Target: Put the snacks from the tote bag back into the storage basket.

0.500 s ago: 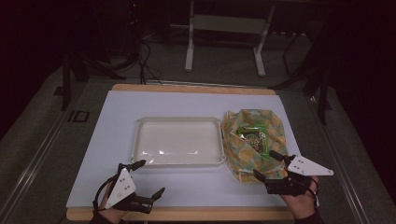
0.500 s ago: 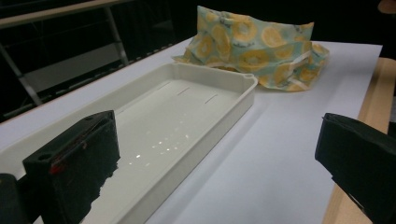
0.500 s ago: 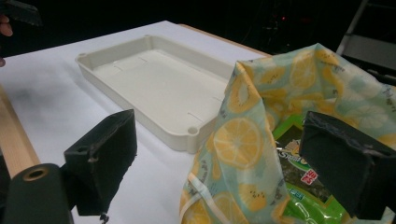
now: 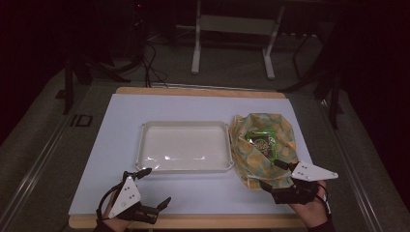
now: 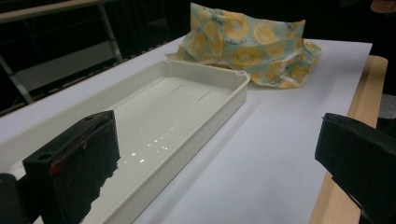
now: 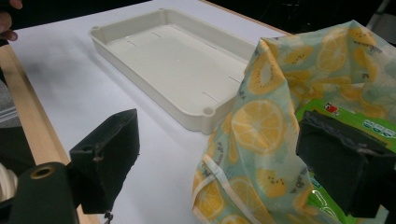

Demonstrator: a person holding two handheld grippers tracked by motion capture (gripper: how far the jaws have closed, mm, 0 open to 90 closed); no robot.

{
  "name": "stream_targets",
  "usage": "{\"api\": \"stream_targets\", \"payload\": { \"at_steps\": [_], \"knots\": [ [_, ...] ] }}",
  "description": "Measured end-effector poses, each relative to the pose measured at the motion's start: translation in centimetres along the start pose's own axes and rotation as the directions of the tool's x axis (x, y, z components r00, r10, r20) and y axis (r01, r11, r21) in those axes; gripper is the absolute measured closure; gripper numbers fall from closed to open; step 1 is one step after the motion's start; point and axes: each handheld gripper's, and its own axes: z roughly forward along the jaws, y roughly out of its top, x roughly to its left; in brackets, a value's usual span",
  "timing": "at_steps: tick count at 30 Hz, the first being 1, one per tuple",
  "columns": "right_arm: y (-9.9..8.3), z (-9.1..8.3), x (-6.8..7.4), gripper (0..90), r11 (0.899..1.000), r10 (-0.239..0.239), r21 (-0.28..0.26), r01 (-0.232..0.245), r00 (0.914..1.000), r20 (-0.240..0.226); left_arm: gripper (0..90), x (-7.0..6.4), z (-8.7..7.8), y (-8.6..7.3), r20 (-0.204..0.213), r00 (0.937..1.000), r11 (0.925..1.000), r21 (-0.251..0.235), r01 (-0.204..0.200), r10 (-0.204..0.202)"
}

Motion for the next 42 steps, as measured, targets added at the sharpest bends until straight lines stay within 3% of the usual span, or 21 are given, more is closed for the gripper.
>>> {"api": "stream_targets", "payload": {
  "at_steps": [10,22,42],
  "knots": [
    [1.0,-0.7,0.9,14.0,0.999,-0.046,-0.011,0.045,0.9989,-0.013,0.3,-0.3,-0.2,0.1,0.008,0.9997,0.9998,-0.006,0.022,-0.022],
    [2.7,-1.5,1.6,14.1,0.995,-0.085,-0.054,0.084,0.9959,-0.029,0.3,-0.5,0.0,0.1,0.024,0.9996,0.9999,-0.002,0.015,-0.015],
    [5.2,-2.6,0.5,15.7,0.985,-0.125,-0.113,0.129,0.9911,0.047,0.3,-0.6,0.1,0.1,0.026,0.9997,1.0,-0.003,0.0,0.0]
  ]
}}
